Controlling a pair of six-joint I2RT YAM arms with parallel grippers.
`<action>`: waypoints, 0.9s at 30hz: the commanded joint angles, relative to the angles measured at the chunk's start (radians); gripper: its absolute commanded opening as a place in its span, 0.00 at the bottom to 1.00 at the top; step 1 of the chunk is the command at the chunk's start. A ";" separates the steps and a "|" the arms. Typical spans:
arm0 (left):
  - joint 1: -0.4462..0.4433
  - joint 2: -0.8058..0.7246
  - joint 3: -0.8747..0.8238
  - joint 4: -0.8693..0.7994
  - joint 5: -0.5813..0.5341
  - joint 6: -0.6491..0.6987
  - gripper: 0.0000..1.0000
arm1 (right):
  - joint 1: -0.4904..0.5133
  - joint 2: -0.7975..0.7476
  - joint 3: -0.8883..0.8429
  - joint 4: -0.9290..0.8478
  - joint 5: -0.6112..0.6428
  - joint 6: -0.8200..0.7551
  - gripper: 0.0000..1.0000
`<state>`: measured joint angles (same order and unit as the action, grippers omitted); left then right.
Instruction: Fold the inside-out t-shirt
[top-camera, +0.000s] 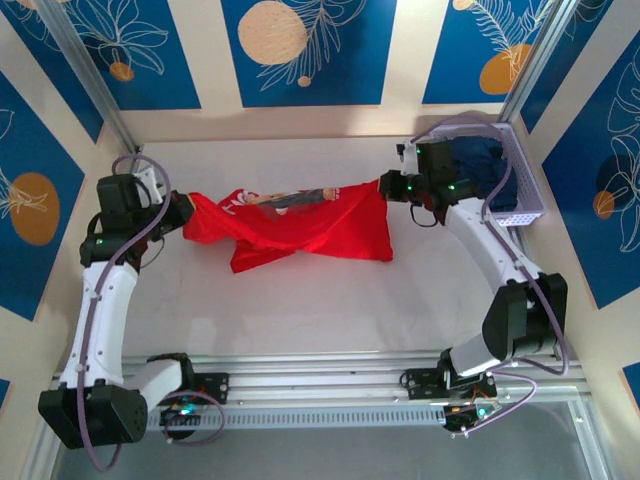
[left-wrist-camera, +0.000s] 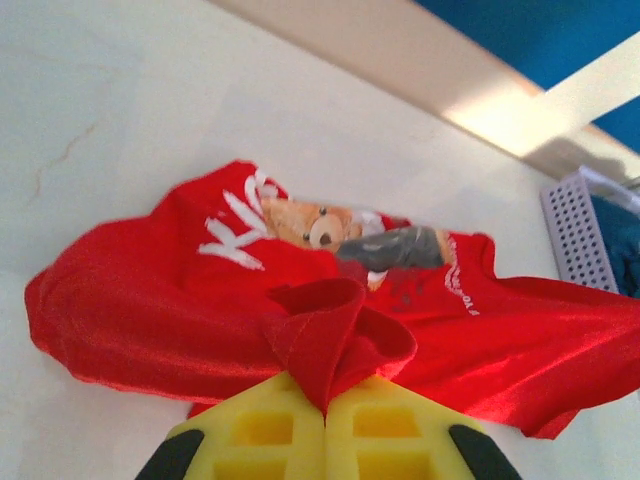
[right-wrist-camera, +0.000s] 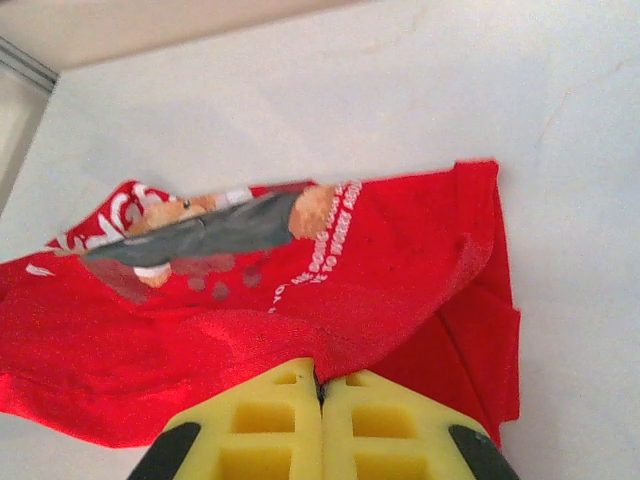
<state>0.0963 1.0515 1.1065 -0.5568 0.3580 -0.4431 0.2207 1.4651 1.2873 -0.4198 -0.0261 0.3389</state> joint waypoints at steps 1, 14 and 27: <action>0.008 -0.028 0.032 0.118 -0.047 -0.060 0.00 | 0.006 -0.085 0.050 -0.031 0.042 -0.036 0.00; -0.062 0.055 0.089 0.327 -0.317 -0.031 0.00 | 0.009 -0.113 0.099 0.102 0.104 -0.091 0.00; -0.141 0.370 0.552 0.151 -0.372 0.125 0.00 | -0.034 0.098 0.490 -0.015 0.110 -0.172 0.00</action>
<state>-0.0280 1.4189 1.5177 -0.3614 0.0032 -0.3634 0.1936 1.6081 1.6596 -0.4171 0.0719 0.2100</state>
